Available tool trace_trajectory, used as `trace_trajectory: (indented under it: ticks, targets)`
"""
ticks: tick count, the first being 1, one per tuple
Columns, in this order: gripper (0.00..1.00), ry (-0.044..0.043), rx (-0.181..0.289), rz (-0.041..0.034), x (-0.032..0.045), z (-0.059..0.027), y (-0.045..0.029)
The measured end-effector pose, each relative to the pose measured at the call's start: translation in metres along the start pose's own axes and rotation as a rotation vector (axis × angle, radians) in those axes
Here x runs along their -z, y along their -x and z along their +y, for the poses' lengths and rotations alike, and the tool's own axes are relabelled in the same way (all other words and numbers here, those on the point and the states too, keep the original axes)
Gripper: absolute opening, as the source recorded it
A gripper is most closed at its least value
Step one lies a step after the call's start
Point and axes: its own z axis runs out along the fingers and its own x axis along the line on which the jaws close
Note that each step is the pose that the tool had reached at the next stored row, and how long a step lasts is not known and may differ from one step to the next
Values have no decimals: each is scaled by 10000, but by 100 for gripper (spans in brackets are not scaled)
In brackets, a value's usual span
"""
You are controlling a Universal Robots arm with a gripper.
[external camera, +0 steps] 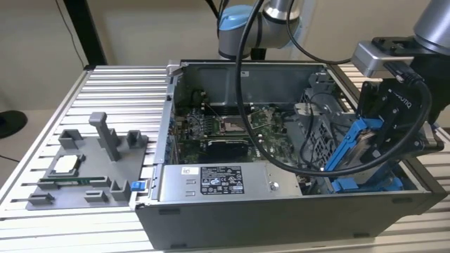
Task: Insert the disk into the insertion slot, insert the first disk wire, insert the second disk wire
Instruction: 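Insert the disk into the insertion slot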
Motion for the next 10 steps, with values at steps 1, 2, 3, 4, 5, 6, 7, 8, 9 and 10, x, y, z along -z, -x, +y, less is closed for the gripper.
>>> trace_trajectory:
  ticks: [1, 2, 3, 4, 5, 6, 7, 8, 9, 10]
  targets:
    - [0, 0, 0, 0, 0, 0, 0]
    - [0, 0, 0, 0, -1, 0, 0]
    - [0, 0, 0, -1, -3, 0, 0]
    - [0, 0, 0, 0, -4, 0, 0]
    - [0, 0, 0, 0, -4, 0, 0]
    - [0, 0, 0, 0, -5, 0, 0]
    - [0, 0, 0, -1, -5, 0, 0]
    - [0, 0, 0, 0, -5, 0, 0]
    - [0, 0, 0, 0, -6, 0, 0]
    - [0, 0, 0, -1, -6, 0, 0]
